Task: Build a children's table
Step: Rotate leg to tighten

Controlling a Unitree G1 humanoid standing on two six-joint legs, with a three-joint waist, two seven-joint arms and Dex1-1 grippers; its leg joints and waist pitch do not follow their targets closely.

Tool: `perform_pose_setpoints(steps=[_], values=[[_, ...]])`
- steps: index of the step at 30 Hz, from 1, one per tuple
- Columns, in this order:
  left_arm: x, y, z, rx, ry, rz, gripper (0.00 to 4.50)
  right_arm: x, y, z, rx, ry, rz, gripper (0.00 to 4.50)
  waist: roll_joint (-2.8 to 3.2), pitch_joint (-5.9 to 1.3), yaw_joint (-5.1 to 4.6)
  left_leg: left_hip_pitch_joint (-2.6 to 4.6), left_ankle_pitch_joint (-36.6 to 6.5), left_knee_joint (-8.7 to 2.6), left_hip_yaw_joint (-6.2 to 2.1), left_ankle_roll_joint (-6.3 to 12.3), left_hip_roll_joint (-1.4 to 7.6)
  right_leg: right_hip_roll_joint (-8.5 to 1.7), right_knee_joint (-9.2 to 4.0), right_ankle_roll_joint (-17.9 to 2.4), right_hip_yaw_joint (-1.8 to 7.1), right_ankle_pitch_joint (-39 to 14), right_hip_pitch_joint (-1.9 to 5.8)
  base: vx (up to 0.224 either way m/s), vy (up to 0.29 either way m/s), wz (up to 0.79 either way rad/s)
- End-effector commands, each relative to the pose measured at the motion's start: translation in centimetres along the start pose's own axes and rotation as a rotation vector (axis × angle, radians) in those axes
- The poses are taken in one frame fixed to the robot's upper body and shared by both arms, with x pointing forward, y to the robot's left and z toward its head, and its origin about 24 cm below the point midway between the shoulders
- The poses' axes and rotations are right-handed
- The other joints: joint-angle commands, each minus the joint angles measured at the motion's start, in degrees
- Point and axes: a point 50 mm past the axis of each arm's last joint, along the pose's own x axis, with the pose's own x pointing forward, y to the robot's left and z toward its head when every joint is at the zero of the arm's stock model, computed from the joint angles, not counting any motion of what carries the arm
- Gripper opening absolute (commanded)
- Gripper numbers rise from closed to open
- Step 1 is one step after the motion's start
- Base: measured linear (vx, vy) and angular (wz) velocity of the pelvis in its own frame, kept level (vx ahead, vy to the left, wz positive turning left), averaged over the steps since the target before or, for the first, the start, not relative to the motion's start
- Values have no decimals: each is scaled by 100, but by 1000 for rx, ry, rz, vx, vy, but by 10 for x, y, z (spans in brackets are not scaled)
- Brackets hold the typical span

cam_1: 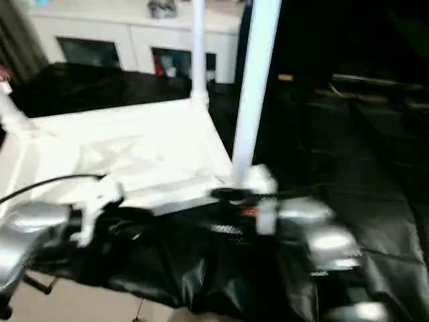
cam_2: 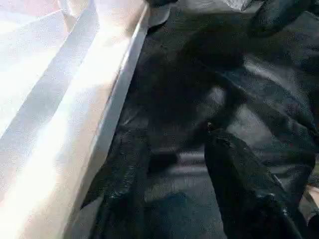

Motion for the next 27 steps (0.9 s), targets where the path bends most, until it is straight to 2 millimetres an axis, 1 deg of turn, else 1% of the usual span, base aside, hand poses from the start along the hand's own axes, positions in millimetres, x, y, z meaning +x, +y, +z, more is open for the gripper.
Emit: perform_pose_setpoints(steps=[1, 2, 3, 4, 5, 6, 7, 8, 9, 10, 11, 12, 13, 14, 15, 16, 17, 18, 20, 21, 22, 23, 24, 25, 26, 27], values=[[-9, 0, -4, -9, 31, 39, 245, 10, -7, 2, 2, -22, -91, 450, 45, -297, -57, 114, -1947, -493, -184, -119, 262, -331, -450, -1058, 315, -2225, 178, 0, 0, 0], [-12, 0, -8, -17, 52, 58, 255, 17, -11, 2, 25, -33, -150, 450, 35, -295, -70, 102, -1977, -499, -195, -136, 257, -330, -453, -1006, 307, -2309, 187, 0, 0, 0], [-15, 0, -13, -24, 73, 87, 267, 27, -13, 3, 41, -58, -191, 450, 25, -297, -99, 125, -2072, -506, -197, -176, 253, -324, -464, -958, 308, -2404, 169, 0, 0, 0], [-17, 0, -16, -34, 90, 117, 277, 36, -12, 4, 51, -84, -216, 450, 45, -300, -119, 147, -2147, -500, -207, -232, 261, -348, -464, -963, 323, -2440, 136, 0, 0, 0], [-18, 0, -17, -38, 93, 128, 282, 39, -13, 5, 60, -96, -235, 450, 44, -300, -137, 143, -2158, -501, -207, -236, 256, -344, -467, -960, 325, -2422, 144, 0, 0, 0], [-18, 0, -17, -38, 93, 128, 282, 39, -13, 5, 60, -96, -235, 450, 49, -304, -147, 149, -2151, -500, -206, -232, 259, -339, -465, -951, 329, -2360, 141, 0, 0, 0], [-18, -1, -19, -45, 99, 150, 300, 47, -18, 7, 95, -138, -323, 450, 51, -307, -155, 157, -2097, -505, -200, -236, 264, -330, -459, -981, 337, -2222, 134, 0, 0, 0], [-18, -1, -19, -50, 101, 156, 300, 51, -21, 8, 118, -164, -365, 450, 45, -308, -165, 162, -2086, -504, -192, -242, 263, -325, -449, -1013, 342, -2160, 122, 0, 0, 0], [-18, -1, -20, -52, 108, 158, 314, 54, -24, 9, 137, -175, -412, 450, 61, -307, -166, 158, -2077, -508, -193, -274, 259, -335, -439, -1046, 345, -2123, 128, 0, 0, 0], [-18, -2, -22, -51, 122, 156, 322, 56, -28, 10, 149, -180, -467, 450, 65, -315, -165, 158, -2009, -510, -189, -298, 255, -324, -424, -1039, 343, -2025, 137, 0, 0, 0], [-17, -3, -23, -50, 130, 155, 322, 57, -30, 10, 156, -182, -496, 450, 63, -321, -166, 163, -1971, -509, -184, -306, 254, -320, -414, -1046, 344, -1948, 133, 0, 0, 0], [-17, -3, -24, -50, 133, 155, 323, 57, -31, 10, 158, -181, -513, 450, 70, -328, -167, 162, -1914, -506, -179, -297, 244, -307, -397, -1065, 343, -1795, 149, 0, 0, 0], [-16, -2, -26, -47, 145, 160, 331, 59, -36, 10, 163, -178, -574, 450, 70, -334, -168, 164, -1839, -498, -165, -297, 244, -309, -379, -1098, 351, -1641, 139, 0, 0, 0], [-15, -1, -26, -44, 149, 167, 346, 59, -39, 10, 172, -183, -604, 450, 70, -332, -173, 150, -1818, -498, -164, -289, 234, -306, -378, -1102, 349, -1616, 157, 0, 0, 0], [-15, -1, -26, -42, 151, 174, 346, 58, -41, 10, 182, -187, -637, 450, 73, -343, -165, 166, -1797, -489, -154, -284, 234, -308, -376, -1105, 350, -1573, 150, 0, 0, 0], [-13, 0, -27, -42, 157, 184, 364, 55, -49, 10, 203, -186, -727, 450, 82, -346, -165, 166, -1751, -488, -153, -297, 232, -303, -362, -1127, 351, -1507, 149, 0, 0, 0], [-13, 0, -27, -41, 160, 184, 367, 52, -54, 9, 222, -192, -773, 450, 77, -350, -164, 164, -1727, -488, -153, -306, 232, -305, -357, -1138, 350, -1473, 154, 0, 0, 0], [-12, -1, -27, -41, 162, 184, 374, 50, -57, 9, 234, -196, -800, 450, 87, -360, -160, 171, -1704, -482, -149, -316, 228, -297, -342, -1151, 347, -1386, 158, 0, 0, 0], [-10, -1, -28, -42, 167, 181, 395, 44, -63, 10, 246, -201, -858, 450, 86, -358, -149, 184, -1696, -473, -135, -326, 223, -283, -334, -1152, 347, -1305, 150, 0, 0, 0], [-10, -1, -28, -42, 167, 181, 402, 44, -63, 10, 246, -201, -858, 450, 83, -363, -139, 174, -1652, -470, -133, -310, 222, -284, -322, -1149, 349, -1233, 163, 0, 0, 0], [-8, -1, -30, -40, 180, 180, 410, 38, -70, 11, 247, -203, -910, 450, 93, -366, -122, 165, -1598, -466, -130, -298, 219, -288, -318, -1136, 348, -1185, 171, 0, 0, 0], [-6, 0, -32, -37, 189, 179, 418, 33, -74, 11, 245, -204, -939, 450, 89, -365, -122, 165, -1600, -467, -130, -295, 216, -283, -321, -1131, 345, -1190, 173, 0, 0, 0], [-6, 0, -32, -37, 190, 179, 423, 32, -74, 12, 244, -204, -944, 450, 95, -366, -108, 187, -1642, -459, -121, -303, 212, -277, -329, -1122, 345, -1228, 163, 0, 0, 0], [-4, 0, -33, -36, 194, 179, 428, 28, -78, 12, 241, -201, -976, 450, 91, -360, -89, 199, -1690, -453, -113, -305, 212, -279, -337, -1110, 352, -1276, 151, 0, 0, 0], [-4, 0, -33, -36, 194, 179, 428, 28, -78, 12, 241, -201, -976, 450, 92, -360, -79, 204, -1716, -454, -112, -316, 214, -280, -339, -1102, 351, -1312, 148, 0, 0, 0], [-2, 2, -33, -33, 196, 183, 443, 20, -84, 13, 235, -200, -1021, 450, 93, -362, -70, 205, -1749, -452, -113, -323, 211, -279, -342, -1078, 354, -1354, 149, 0, 0, 0]])
